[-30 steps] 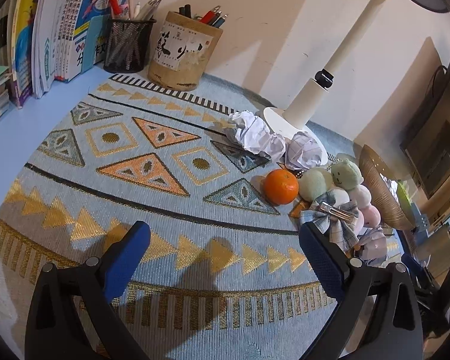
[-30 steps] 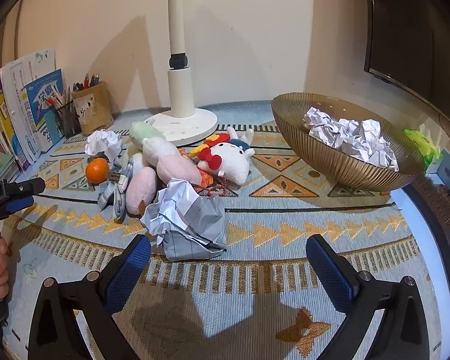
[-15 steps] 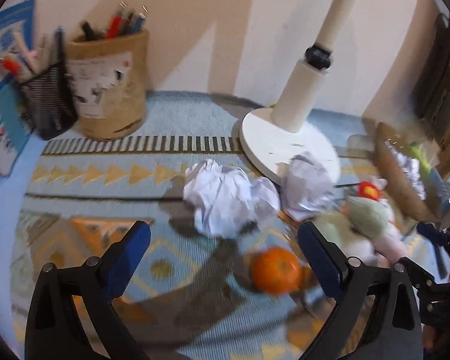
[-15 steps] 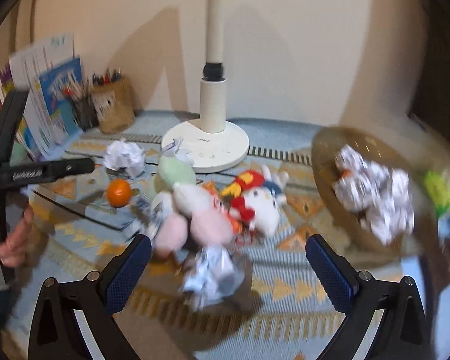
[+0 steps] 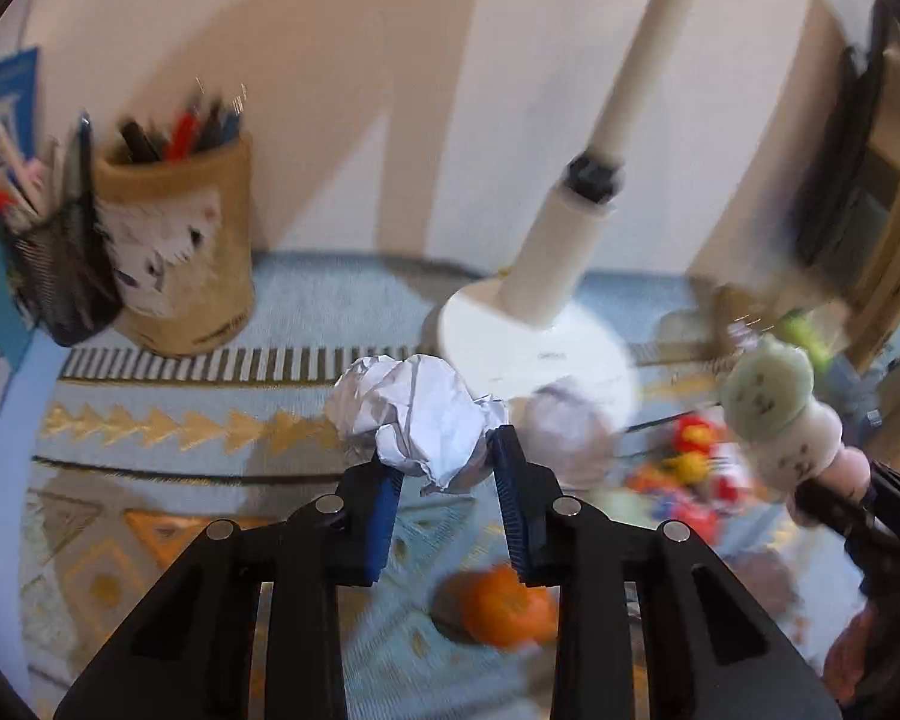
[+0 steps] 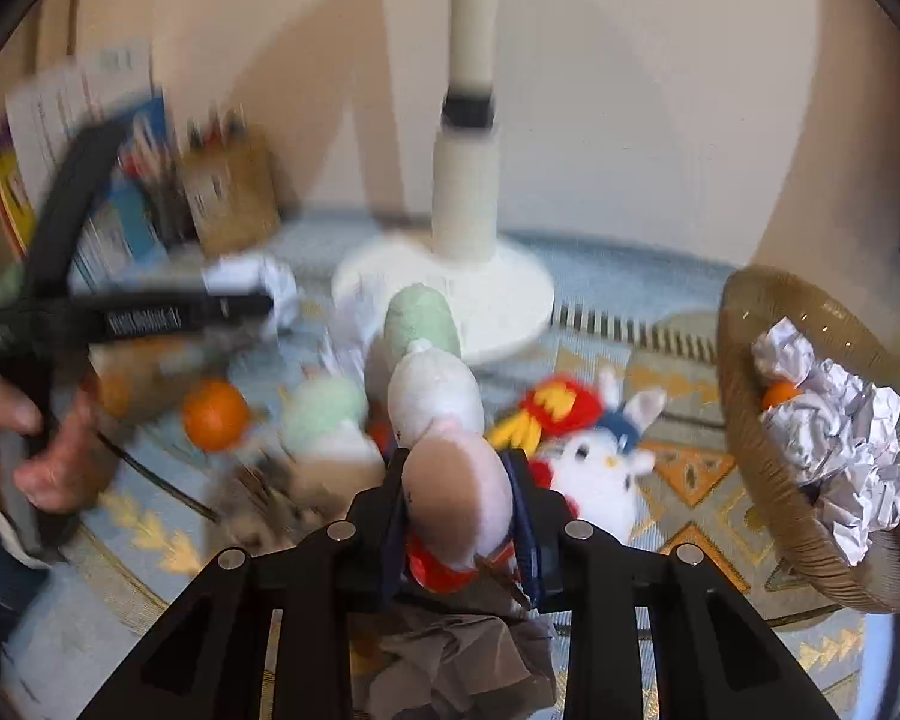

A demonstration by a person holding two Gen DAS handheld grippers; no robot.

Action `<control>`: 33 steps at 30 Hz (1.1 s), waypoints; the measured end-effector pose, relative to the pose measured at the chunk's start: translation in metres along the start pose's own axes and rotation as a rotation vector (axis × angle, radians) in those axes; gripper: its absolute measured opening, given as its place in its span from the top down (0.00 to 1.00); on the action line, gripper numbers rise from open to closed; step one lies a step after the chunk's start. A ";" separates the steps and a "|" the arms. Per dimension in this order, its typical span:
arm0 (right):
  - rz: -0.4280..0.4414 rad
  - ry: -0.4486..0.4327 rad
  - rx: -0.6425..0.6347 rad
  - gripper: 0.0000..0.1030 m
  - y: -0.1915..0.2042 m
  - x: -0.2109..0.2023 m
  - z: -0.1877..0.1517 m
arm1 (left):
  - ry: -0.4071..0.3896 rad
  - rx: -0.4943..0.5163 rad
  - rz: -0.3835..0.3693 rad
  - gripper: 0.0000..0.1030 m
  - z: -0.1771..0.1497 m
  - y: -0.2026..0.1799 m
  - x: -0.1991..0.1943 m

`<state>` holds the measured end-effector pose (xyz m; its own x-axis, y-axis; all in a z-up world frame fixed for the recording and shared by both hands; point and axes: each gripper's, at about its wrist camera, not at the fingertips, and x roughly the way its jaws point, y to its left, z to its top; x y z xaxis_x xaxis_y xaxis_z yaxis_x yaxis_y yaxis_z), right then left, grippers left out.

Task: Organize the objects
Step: 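Grasp a paper ball with the left gripper while the right grasps the plush skewer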

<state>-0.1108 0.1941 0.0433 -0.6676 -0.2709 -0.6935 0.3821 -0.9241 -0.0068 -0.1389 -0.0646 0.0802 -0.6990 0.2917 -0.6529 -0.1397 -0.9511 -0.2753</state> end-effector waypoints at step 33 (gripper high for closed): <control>0.131 0.170 0.323 0.14 0.001 -0.115 -0.163 | -0.027 0.018 -0.120 0.65 -0.174 -0.066 -0.083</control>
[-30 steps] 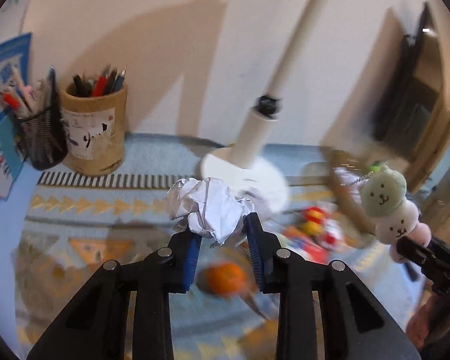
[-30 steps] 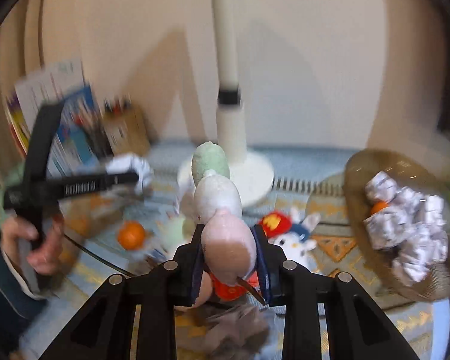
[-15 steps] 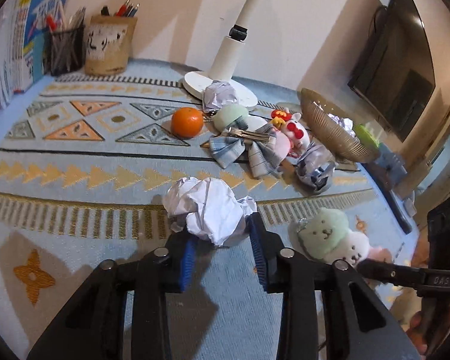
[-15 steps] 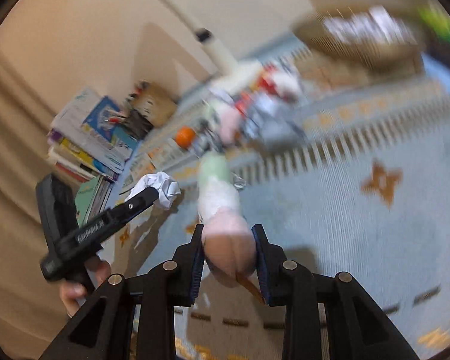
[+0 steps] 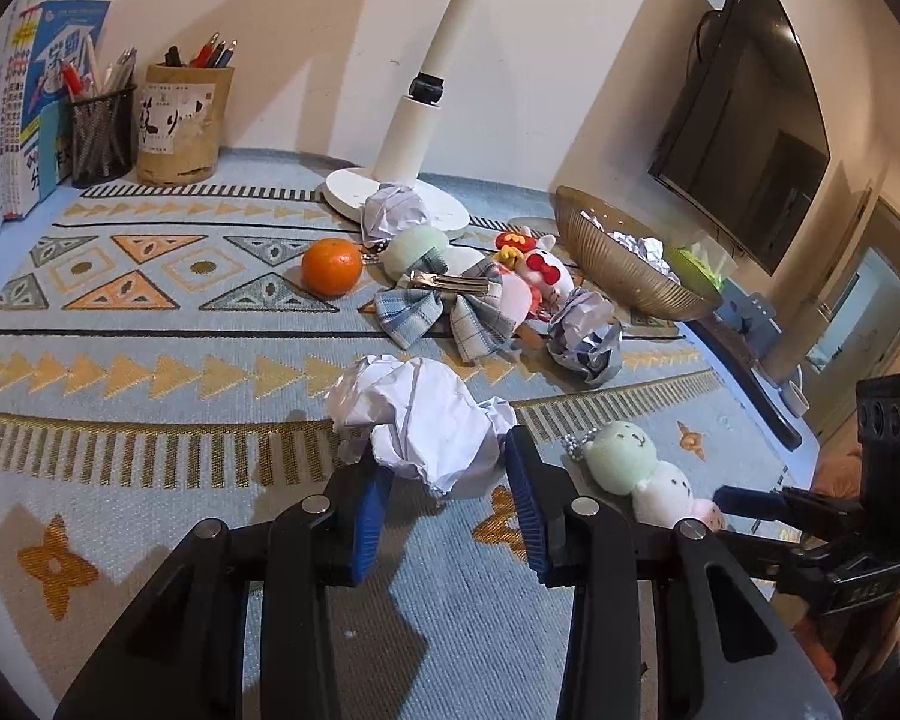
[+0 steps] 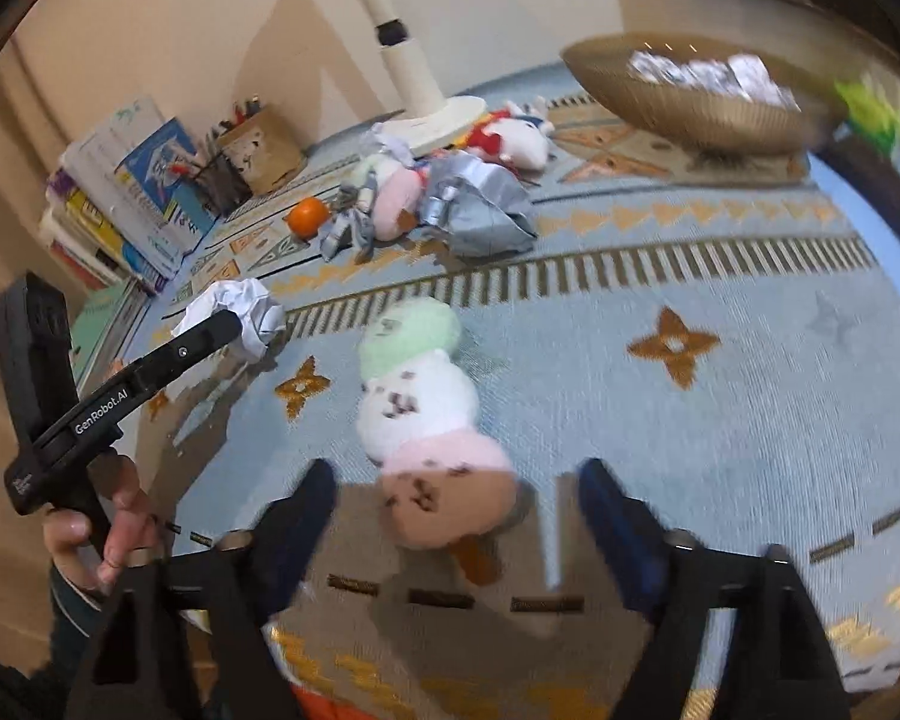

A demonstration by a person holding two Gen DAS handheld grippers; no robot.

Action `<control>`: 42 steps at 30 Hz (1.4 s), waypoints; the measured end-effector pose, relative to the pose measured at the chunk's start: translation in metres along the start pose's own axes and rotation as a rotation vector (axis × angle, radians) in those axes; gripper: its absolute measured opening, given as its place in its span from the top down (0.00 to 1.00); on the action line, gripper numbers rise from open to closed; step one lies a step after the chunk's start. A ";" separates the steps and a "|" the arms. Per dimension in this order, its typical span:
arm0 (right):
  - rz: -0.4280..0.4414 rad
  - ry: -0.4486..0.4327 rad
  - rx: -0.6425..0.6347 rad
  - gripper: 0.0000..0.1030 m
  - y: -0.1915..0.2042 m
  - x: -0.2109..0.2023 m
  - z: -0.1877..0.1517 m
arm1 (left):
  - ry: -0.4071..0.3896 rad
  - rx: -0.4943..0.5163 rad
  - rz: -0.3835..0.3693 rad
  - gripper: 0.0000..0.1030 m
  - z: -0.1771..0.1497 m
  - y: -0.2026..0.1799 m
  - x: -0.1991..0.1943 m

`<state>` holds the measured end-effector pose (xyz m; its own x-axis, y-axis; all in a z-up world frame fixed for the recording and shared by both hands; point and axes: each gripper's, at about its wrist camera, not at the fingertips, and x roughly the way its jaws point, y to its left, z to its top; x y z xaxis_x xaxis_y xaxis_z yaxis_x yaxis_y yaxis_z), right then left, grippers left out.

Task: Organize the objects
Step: 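Grasp a paper ball with the left gripper while the right grasps the plush skewer, then carry the paper ball and plush skewer to the bowl and lower them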

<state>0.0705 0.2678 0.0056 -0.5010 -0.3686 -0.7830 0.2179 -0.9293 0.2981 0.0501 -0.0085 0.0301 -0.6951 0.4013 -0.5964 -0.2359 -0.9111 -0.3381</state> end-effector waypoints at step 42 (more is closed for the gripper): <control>-0.279 -0.494 0.152 0.34 -0.155 -0.066 0.233 | 0.053 0.184 -0.137 0.30 0.208 -0.195 0.213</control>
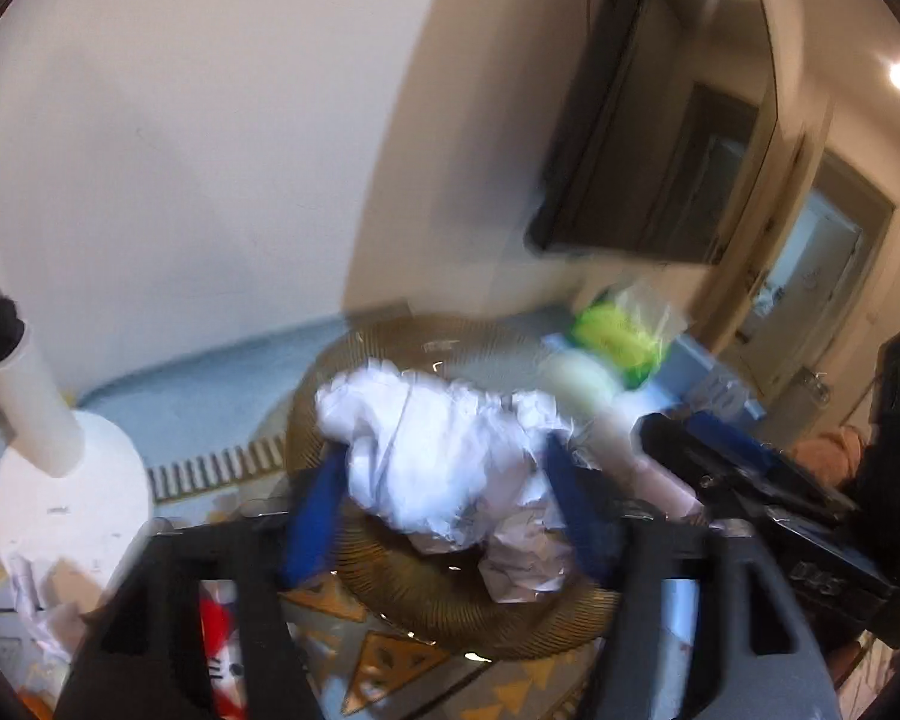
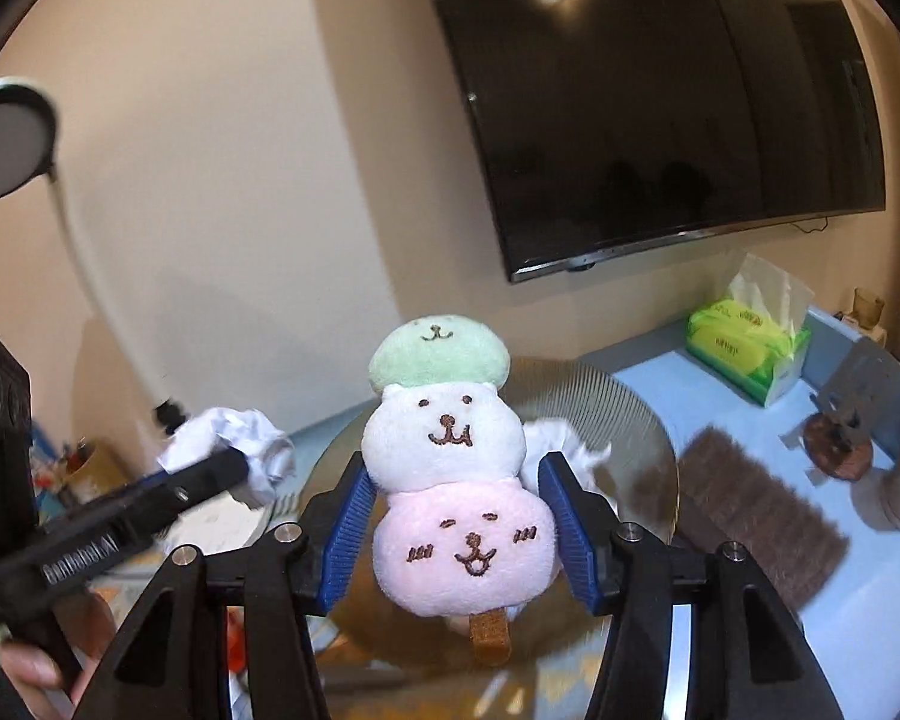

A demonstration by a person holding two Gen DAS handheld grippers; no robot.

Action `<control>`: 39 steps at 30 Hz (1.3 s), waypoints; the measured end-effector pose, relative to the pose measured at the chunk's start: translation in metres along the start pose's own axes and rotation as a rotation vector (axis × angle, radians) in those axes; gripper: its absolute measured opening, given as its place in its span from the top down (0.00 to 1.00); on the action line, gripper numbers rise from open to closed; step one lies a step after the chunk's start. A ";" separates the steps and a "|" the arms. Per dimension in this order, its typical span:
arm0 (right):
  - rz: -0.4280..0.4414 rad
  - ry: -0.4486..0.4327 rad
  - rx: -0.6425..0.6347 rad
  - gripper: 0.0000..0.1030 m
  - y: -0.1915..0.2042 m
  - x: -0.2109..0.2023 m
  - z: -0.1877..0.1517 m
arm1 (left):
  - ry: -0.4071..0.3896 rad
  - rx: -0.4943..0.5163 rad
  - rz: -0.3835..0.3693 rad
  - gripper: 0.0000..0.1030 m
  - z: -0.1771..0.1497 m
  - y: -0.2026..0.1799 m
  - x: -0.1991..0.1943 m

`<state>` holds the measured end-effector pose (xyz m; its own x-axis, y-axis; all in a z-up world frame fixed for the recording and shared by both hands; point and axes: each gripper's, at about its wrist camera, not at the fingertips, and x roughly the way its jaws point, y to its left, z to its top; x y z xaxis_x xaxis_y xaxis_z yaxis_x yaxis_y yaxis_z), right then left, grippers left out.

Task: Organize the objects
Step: 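Carry the paper ball and plush skewer to the bowl and lower them, then move both grippers back over the rug near the plush toys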

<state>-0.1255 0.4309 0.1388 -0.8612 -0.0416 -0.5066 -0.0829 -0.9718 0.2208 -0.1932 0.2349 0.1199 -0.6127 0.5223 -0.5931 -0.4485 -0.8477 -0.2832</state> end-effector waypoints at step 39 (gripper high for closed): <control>-0.047 0.089 -0.401 0.00 0.131 -0.052 -0.195 | -0.004 -0.115 0.452 0.01 -0.224 0.153 -0.196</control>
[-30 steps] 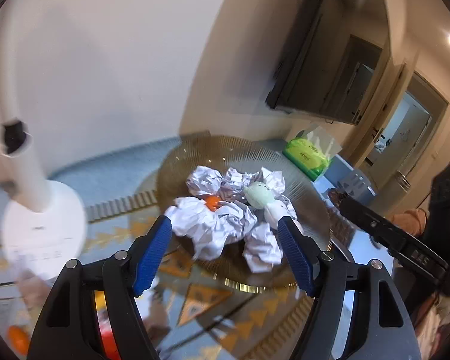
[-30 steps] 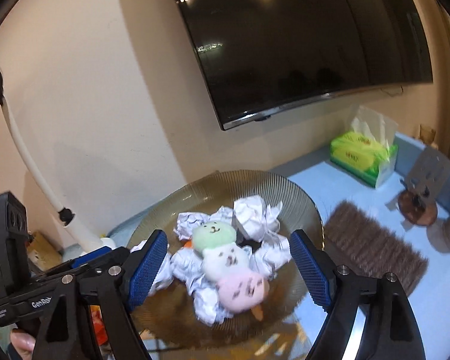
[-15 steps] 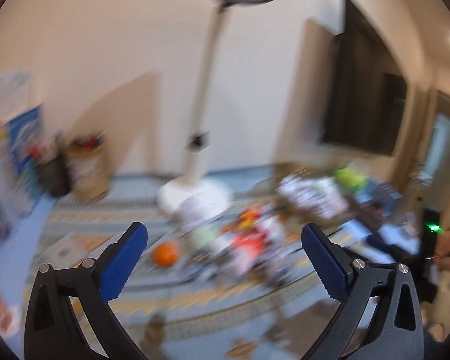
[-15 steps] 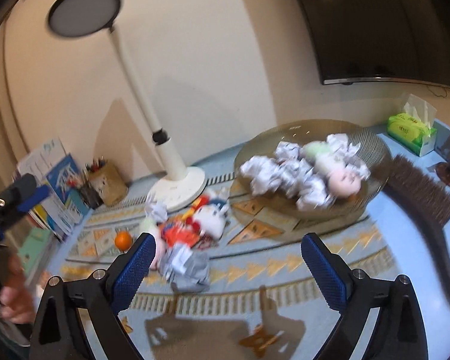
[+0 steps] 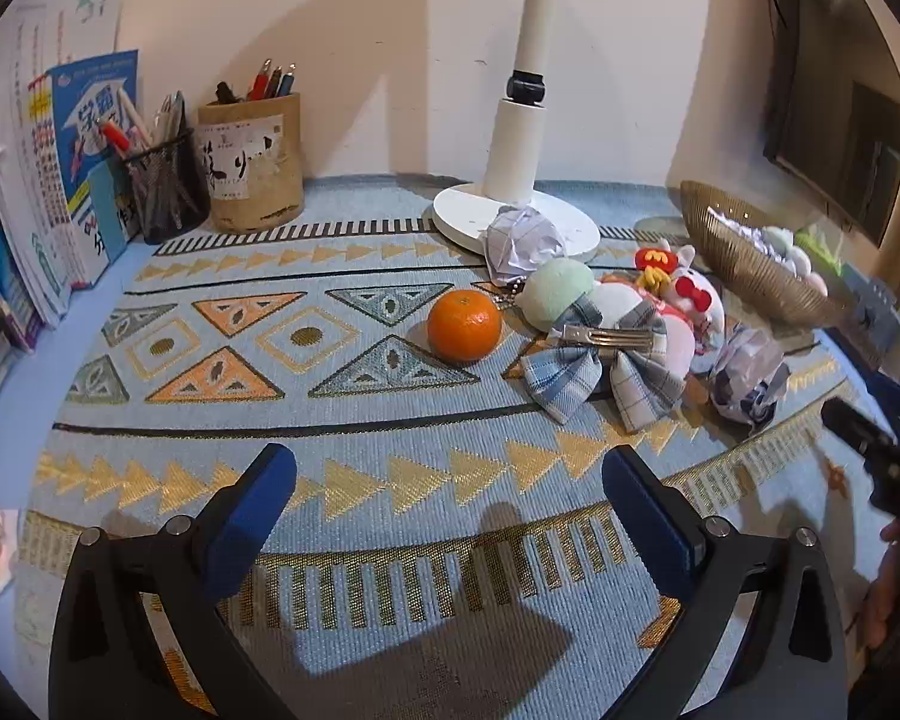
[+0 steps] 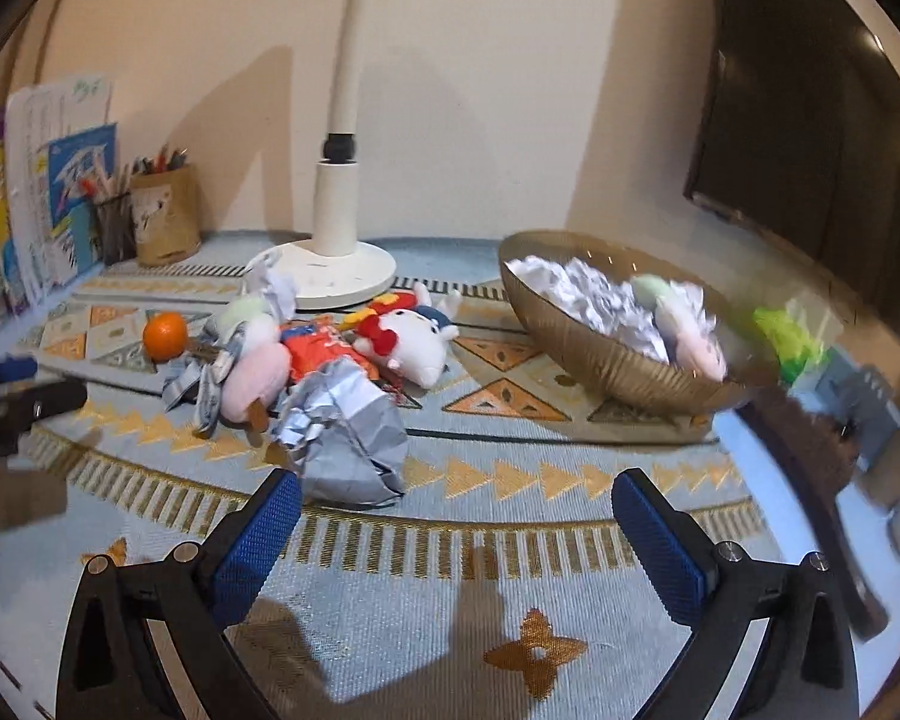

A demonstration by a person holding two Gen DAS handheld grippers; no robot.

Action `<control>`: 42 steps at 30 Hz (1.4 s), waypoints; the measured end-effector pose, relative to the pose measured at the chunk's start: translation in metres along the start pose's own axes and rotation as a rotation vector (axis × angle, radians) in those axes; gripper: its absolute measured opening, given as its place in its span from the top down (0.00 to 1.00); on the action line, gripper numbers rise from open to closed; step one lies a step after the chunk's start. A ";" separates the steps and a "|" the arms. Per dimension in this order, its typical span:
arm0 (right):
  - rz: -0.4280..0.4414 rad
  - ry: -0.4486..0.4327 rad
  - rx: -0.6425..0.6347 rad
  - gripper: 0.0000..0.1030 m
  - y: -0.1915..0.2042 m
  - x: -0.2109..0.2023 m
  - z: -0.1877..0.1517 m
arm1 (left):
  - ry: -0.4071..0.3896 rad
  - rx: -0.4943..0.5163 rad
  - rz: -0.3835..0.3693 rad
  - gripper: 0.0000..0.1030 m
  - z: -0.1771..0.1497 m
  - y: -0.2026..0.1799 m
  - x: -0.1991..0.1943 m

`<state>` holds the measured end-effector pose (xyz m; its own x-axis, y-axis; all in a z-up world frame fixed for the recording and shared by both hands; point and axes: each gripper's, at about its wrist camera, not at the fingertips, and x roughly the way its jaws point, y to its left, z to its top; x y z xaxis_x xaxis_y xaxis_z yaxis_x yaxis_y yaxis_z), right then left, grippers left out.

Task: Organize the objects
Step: 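Move both grippers back over the rug near the plush toys, then grasp the plaid bow clip with the left gripper while the right grasps a foil ball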

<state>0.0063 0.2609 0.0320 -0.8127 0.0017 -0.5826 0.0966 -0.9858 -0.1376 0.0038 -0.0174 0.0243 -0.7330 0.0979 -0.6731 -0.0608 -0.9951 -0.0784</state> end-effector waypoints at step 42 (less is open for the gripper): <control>0.267 0.184 0.279 0.44 -0.024 0.037 0.010 | 0.145 0.284 -0.319 0.50 0.059 -0.081 0.071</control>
<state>-0.0321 0.2833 0.0216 -0.6615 -0.2546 -0.7054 0.1097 -0.9633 0.2448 -0.0836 0.0687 0.0265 -0.5460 0.3811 -0.7461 -0.4666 -0.8780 -0.1070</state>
